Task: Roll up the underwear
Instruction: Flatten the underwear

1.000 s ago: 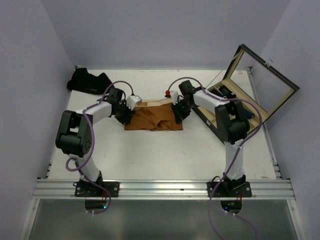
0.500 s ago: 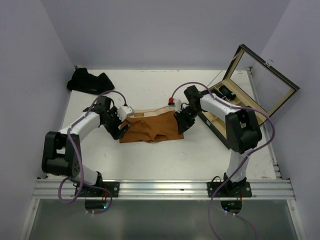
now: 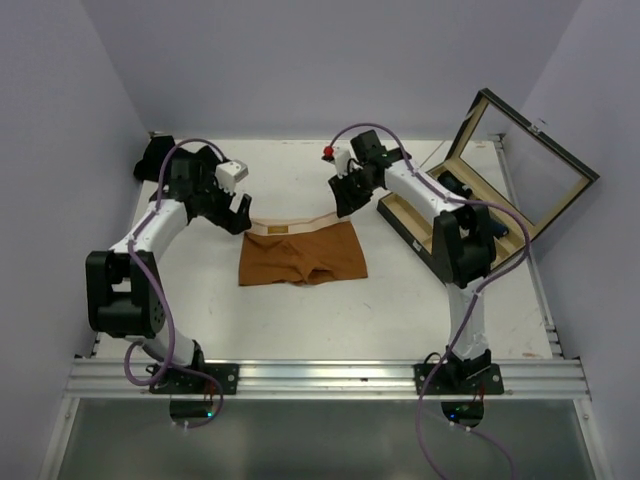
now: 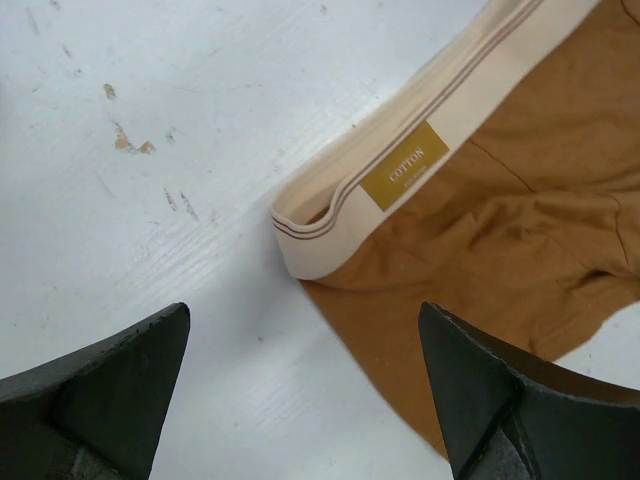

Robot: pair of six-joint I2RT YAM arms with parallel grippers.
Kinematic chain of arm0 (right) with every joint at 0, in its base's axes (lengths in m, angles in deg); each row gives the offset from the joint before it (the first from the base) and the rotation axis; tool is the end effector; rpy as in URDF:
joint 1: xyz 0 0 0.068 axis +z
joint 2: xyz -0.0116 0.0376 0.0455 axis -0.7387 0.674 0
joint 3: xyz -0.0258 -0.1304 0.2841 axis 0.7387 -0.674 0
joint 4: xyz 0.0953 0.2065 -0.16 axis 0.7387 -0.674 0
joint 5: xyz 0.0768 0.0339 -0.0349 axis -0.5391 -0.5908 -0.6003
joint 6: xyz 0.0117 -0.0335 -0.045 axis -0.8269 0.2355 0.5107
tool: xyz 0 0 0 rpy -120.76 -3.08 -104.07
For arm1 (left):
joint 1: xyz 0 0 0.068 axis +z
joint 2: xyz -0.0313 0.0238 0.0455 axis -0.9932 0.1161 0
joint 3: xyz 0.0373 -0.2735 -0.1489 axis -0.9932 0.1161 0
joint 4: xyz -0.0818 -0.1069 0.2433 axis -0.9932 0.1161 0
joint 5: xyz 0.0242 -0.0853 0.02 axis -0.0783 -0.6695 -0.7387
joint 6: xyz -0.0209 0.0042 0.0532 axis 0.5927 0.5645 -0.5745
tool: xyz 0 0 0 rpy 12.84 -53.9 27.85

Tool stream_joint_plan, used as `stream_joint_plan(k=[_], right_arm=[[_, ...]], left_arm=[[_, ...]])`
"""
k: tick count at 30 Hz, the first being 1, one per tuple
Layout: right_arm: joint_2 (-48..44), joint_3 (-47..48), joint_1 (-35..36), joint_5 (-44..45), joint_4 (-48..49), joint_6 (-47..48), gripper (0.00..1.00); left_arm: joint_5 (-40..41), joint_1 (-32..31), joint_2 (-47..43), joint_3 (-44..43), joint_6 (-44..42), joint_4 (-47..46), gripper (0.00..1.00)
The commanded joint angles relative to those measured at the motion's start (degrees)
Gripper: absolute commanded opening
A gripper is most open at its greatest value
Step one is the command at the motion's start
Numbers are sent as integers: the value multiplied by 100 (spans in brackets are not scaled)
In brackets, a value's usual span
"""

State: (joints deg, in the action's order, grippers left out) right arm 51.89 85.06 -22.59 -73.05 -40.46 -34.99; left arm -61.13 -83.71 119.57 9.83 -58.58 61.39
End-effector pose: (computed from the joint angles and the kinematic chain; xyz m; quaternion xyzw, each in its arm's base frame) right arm 0.4440 0.2246 0.2661 -0.3555 0.8801 0.2160 0.2289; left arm 0.3492 -0.0224 0.2669 0.2714 0.8800 -0.1751 0.3483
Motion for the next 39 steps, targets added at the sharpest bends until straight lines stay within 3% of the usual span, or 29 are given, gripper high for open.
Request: stream_joint_plan(k=[1,6,9,15,20,21,22,23,32,39], right_arm=[[261,329,273,700,216,-523,34],[631,530,362,1420,358,-1016,36],[824,680,362,1483,384,-1121,41],[1184,899,362,1615,402,-1201,42],[1273,952,362,1607,402,-1122,23],[1273,953,362,1545,393,-1095,10],[1256,961,353,1501,393,-1043,5],[1212,935,353,1388,393,-1025,0],[448,593,248,421,402,-691,0],[-650,-198,-218,-1537,753,-269,0]], left_arm=[[407,21,227,-292,811,-619,100],[559,12,341,-380,918,-769,100],[638,21,306,-301,953,-813,100],[603,12,227,-116,769,-892,100],[603,12,498,-160,593,-787,100],[525,12,578,-195,593,-726,100],[480,3,657,-282,584,-682,100],[454,-6,832,-335,567,-664,100],[-706,-32,1579,-888,285,-585,100],[-1409,195,1827,-1118,636,-585,100]])
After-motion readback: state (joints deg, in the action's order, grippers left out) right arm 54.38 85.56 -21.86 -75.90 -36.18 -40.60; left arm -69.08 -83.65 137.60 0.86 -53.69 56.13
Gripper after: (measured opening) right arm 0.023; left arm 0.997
